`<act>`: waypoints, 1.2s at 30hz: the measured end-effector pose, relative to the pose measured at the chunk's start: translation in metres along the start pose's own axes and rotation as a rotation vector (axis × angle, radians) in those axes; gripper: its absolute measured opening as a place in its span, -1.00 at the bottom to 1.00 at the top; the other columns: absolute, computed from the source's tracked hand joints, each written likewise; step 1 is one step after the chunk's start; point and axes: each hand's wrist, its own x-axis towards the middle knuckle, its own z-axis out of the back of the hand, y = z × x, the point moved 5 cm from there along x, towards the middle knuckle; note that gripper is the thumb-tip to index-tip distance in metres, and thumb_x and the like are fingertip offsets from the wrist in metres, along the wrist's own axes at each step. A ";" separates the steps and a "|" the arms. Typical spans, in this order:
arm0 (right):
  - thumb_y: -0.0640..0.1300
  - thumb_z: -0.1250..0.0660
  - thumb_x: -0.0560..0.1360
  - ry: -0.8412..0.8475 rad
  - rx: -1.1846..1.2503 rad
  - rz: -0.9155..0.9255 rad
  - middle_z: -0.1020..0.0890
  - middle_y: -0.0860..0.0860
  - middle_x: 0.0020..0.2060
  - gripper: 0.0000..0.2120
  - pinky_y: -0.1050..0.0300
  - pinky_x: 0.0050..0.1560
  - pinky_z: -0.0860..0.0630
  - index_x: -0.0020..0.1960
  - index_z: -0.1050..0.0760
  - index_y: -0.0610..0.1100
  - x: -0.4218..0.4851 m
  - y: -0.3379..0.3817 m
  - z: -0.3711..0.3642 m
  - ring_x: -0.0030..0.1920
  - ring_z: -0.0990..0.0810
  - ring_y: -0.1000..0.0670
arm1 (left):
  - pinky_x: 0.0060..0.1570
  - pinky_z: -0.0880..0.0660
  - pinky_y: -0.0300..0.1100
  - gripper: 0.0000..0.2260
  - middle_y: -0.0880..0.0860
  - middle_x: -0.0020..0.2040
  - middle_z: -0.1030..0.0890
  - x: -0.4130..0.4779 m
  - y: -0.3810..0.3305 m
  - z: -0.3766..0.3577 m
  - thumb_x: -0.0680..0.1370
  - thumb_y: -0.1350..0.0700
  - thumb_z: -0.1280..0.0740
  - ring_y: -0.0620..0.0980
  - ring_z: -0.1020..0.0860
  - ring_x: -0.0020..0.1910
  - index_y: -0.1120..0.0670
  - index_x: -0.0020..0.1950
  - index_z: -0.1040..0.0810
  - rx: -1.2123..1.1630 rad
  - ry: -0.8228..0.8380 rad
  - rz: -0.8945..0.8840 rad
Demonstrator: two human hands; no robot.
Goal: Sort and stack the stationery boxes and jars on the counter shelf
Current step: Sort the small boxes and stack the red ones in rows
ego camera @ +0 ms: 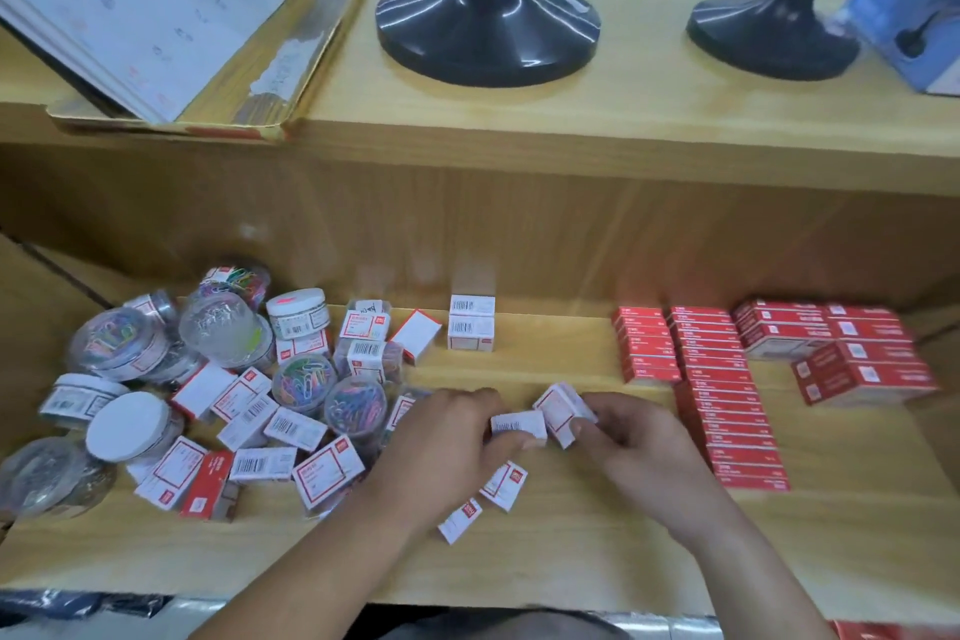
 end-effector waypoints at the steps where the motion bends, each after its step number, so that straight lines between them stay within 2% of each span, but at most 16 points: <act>1: -0.10 -0.38 0.57 -0.017 0.025 -0.034 -0.74 0.10 -0.14 -0.88 -0.03 0.09 -0.56 -0.02 -0.70 0.04 0.000 -0.002 0.001 -0.06 -0.68 0.04 | -0.30 -0.29 -0.09 -0.59 0.01 -0.28 -0.61 0.001 0.000 0.002 0.55 -0.30 -0.33 0.02 -0.56 -0.22 0.05 -0.16 -0.51 0.014 -0.005 -0.002; 3: -0.14 -0.34 0.60 -0.009 0.085 -0.075 -0.74 0.13 -0.13 -0.83 -0.01 0.12 -0.58 0.01 -0.70 0.04 0.000 -0.004 0.001 -0.08 -0.67 0.12 | -0.26 -0.31 -0.07 -0.64 0.04 -0.20 -0.64 0.001 0.000 0.007 0.62 -0.21 -0.28 0.08 -0.58 -0.14 0.03 -0.19 -0.42 0.055 -0.021 -0.006; 6: -0.18 -0.31 0.62 -0.001 0.159 -0.124 -0.75 0.06 -0.15 -0.81 -0.01 0.06 -0.60 0.02 -0.70 0.00 -0.001 -0.004 -0.002 -0.14 -0.66 0.09 | -0.21 -0.32 -0.07 -0.73 0.03 -0.09 -0.65 0.001 -0.003 0.011 0.67 -0.18 -0.20 0.10 -0.59 -0.06 -0.07 -0.15 -0.34 0.123 -0.049 -0.016; 9: -0.17 -0.30 0.63 -0.031 0.232 -0.126 -0.75 0.01 -0.15 -0.81 0.05 -0.04 -0.61 0.04 -0.69 -0.03 -0.002 -0.001 -0.003 -0.12 -0.67 0.01 | -0.20 -0.41 -0.07 -0.71 0.03 -0.05 -0.60 0.007 -0.001 0.012 0.69 -0.16 -0.15 0.11 -0.59 -0.04 -0.02 -0.05 -0.52 0.152 -0.049 0.014; 12: -0.12 -0.31 0.63 -0.099 0.299 -0.114 -0.74 -0.01 -0.13 -0.84 0.11 -0.15 -0.61 0.09 -0.66 -0.04 -0.001 0.004 0.000 -0.13 -0.69 -0.03 | -0.14 -0.48 -0.06 -0.71 0.04 -0.02 -0.56 0.014 0.003 0.009 0.70 -0.10 -0.15 0.12 -0.59 -0.04 -0.03 0.07 -0.62 0.208 0.045 -0.013; 14: -0.11 -0.31 0.62 -0.103 0.293 -0.083 -0.74 0.01 -0.12 -0.84 0.14 -0.18 -0.60 0.14 -0.64 -0.01 0.001 0.009 0.001 -0.13 -0.70 -0.03 | -0.16 -0.50 -0.04 -0.79 0.03 -0.07 -0.55 0.014 0.003 0.011 0.68 -0.01 -0.19 0.12 -0.57 -0.08 -0.01 -0.02 -0.57 0.153 0.055 -0.035; 16: -0.12 -0.31 0.62 -0.092 0.289 -0.066 -0.74 0.01 -0.11 -0.83 0.17 -0.20 -0.60 0.16 -0.63 -0.02 0.001 0.015 0.001 -0.15 -0.70 -0.02 | -0.17 -0.51 0.01 -0.85 0.03 -0.13 -0.56 0.012 0.007 0.016 0.64 0.12 -0.22 0.10 -0.56 -0.13 0.03 -0.09 -0.53 0.092 -0.020 -0.055; 18: -0.16 -0.34 0.61 -0.086 0.302 -0.054 -0.74 0.00 -0.12 -0.83 0.19 -0.23 -0.59 0.17 -0.63 -0.05 0.003 0.021 0.002 -0.19 -0.70 0.01 | -0.17 -0.51 0.03 -0.87 0.03 -0.15 -0.59 0.010 0.016 0.021 0.60 0.19 -0.25 0.08 -0.55 -0.16 0.10 -0.10 -0.57 0.006 -0.133 -0.064; 21: -0.22 -0.40 0.57 -0.030 0.288 -0.002 -0.74 0.00 -0.12 -0.85 0.21 -0.22 -0.61 0.12 -0.65 -0.07 0.008 0.037 0.001 -0.22 -0.69 0.07 | -0.11 -0.55 -0.06 -0.89 -0.06 -0.10 -0.63 0.004 0.027 0.030 0.56 0.13 -0.37 -0.05 -0.58 -0.15 0.05 0.06 -0.65 -0.256 -0.230 -0.031; 23: -0.24 -0.44 0.53 0.052 0.250 0.051 -0.74 -0.02 -0.10 -0.85 0.15 -0.11 -0.63 0.07 -0.66 -0.06 0.013 0.051 -0.006 -0.18 -0.69 0.07 | -0.04 -0.56 -0.18 -0.71 -0.13 0.01 -0.63 0.000 0.025 0.033 0.55 0.04 -0.46 -0.10 -0.62 -0.10 -0.07 0.27 -0.61 -0.449 -0.190 0.000; 25: -0.26 -0.48 0.50 0.116 0.218 0.096 -0.73 -0.04 -0.07 -0.80 0.14 0.00 -0.63 0.07 -0.66 -0.05 0.019 0.063 -0.014 -0.10 -0.69 0.03 | -0.05 -0.54 -0.29 -0.62 -0.14 0.05 -0.65 -0.002 0.022 0.034 0.54 0.06 -0.50 -0.13 -0.63 -0.09 -0.08 0.36 -0.57 -0.530 -0.154 0.011; 29: -0.35 -0.50 0.45 0.162 0.267 0.136 -0.75 0.08 -0.16 -0.72 0.30 -0.15 -0.58 0.03 -0.64 -0.02 0.024 0.080 -0.025 -0.16 -0.69 0.11 | -0.11 -0.59 -0.20 -0.73 -0.15 -0.06 -0.69 -0.006 0.028 0.046 0.55 0.18 -0.47 -0.10 -0.65 -0.13 -0.13 0.18 -0.63 -0.602 -0.196 0.013; 32: -0.33 -0.51 0.44 0.140 0.184 0.193 -0.75 0.10 -0.15 -0.77 0.27 -0.16 -0.58 0.01 -0.66 -0.06 0.030 0.086 -0.033 -0.20 -0.69 0.12 | -0.20 -0.60 -0.29 -0.65 -0.26 -0.10 -0.69 -0.010 0.031 0.054 0.57 0.28 -0.43 -0.17 -0.67 -0.13 -0.20 0.12 -0.62 -0.649 -0.215 0.052; 34: -0.29 -0.52 0.45 0.083 0.083 0.207 -0.74 0.12 -0.16 -0.81 0.26 -0.15 -0.59 -0.01 -0.66 -0.06 0.039 0.082 -0.038 -0.22 -0.68 0.12 | -0.11 -0.63 -0.21 -0.59 -0.25 -0.08 -0.70 -0.011 0.039 0.057 0.57 0.35 -0.37 -0.20 -0.67 -0.09 -0.21 0.11 -0.60 -0.654 -0.278 0.077; 36: -0.29 -0.51 0.45 0.047 -0.006 0.198 -0.73 0.19 -0.19 -0.81 0.31 -0.18 -0.55 -0.04 -0.66 -0.03 0.052 0.075 -0.045 -0.22 -0.68 0.17 | -0.04 -0.62 -0.06 -0.69 -0.15 -0.09 -0.67 -0.015 0.055 0.057 0.55 0.29 -0.38 -0.15 -0.65 -0.09 -0.13 0.10 -0.62 -0.501 -0.383 0.102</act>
